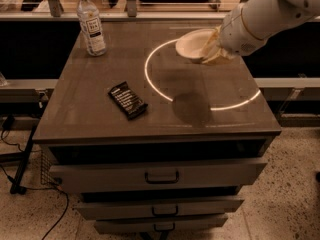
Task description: Move paper bowl near rxbar chocolate
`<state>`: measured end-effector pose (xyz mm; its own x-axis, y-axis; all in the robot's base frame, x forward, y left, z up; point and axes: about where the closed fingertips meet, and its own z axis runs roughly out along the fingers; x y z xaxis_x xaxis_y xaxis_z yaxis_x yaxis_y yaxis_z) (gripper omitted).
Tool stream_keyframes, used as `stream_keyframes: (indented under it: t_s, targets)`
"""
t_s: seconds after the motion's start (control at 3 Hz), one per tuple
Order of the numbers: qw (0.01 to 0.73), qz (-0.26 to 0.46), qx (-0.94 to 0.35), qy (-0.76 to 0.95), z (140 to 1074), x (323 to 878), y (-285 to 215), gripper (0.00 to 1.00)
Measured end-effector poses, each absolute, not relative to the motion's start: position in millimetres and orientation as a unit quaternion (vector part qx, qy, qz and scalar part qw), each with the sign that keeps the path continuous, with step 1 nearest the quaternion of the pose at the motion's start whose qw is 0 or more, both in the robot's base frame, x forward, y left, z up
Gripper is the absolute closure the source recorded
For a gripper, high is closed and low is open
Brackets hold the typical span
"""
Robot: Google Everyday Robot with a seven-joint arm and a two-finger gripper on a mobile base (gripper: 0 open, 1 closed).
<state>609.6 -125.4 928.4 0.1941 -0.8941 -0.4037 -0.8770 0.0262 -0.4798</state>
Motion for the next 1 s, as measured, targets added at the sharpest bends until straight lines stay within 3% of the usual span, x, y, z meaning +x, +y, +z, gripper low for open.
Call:
stream_keyframes:
  t_s: [0.33, 1.0]
  targets:
    - [0.334, -0.009, -0.714, 0.616, 932, 603, -112, 1.00]
    - [0.311, 0.082, -0.751, 0.577, 863, 580, -41, 1.00]
